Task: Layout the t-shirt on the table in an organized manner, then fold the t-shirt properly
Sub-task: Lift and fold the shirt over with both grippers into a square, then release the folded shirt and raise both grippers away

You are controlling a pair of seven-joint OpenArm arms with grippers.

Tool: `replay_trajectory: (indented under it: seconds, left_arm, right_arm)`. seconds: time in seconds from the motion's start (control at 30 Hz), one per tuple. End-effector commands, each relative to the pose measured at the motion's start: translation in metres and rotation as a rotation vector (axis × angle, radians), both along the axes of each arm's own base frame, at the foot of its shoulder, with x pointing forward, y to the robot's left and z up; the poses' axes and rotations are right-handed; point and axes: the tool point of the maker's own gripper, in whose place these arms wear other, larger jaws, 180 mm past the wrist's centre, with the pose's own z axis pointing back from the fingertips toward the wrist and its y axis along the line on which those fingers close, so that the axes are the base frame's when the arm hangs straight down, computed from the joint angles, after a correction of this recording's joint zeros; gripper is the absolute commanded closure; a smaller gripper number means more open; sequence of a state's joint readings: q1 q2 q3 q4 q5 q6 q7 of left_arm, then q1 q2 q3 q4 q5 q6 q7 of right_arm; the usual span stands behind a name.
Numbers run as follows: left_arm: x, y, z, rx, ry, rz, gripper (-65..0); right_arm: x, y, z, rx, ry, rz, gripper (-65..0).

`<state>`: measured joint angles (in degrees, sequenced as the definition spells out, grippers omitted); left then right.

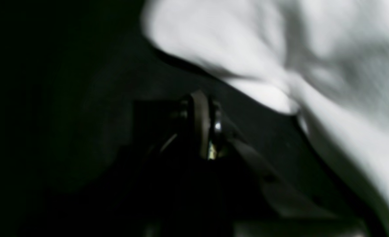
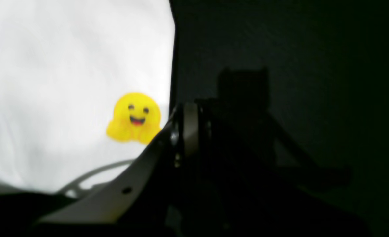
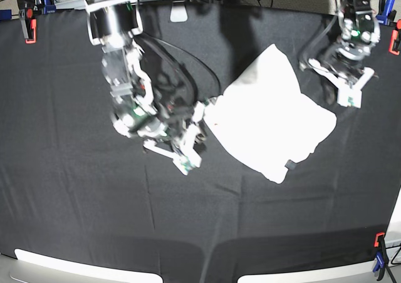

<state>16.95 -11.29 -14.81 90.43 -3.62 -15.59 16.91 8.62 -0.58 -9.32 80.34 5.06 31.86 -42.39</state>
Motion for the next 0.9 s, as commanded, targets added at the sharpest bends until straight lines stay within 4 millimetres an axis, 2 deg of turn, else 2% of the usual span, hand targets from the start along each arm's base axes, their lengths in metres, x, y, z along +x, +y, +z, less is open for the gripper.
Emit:
replay_trajectory:
  seconds: [0.0,0.17,0.37,0.47,0.63,0.73,0.87]
  left_arm:
    - [0.013,0.002,0.012,-0.004,-0.053,0.002,0.0]
    - [0.036,0.011,0.000,-0.018,-0.040,0.024,0.0]
    - [0.064,0.023,0.002,-0.036,-0.052,0.045,0.0]
    - [0.066,0.023,0.000,-0.070,-0.054,0.050,0.0]
    - [0.066,0.000,0.006,-0.115,-0.084,-0.070,0.0]
    - [0.064,0.000,0.007,-0.140,-0.085,-0.069,0.0]
    - [0.052,0.004,0.014,-0.162,-0.104,-0.065,0.0]
  right_arm:
    - [0.008,0.011,0.015,0.043,-0.042,0.010,0.0]
    - [-0.024,0.040,0.000,0.027,-0.004,0.129,0.0]
    - [-0.068,0.064,-0.019,0.015,0.043,0.222,0.0]
    - [-0.090,0.074,-0.015,0.048,0.037,0.243,0.0]
    - [-0.125,0.093,0.001,0.074,0.006,0.300,0.0]
    - [-0.129,0.087,0.003,0.027,-0.021,0.253,0.0]
    - [-0.124,0.064,0.011,-0.032,-0.068,0.176,0.0]
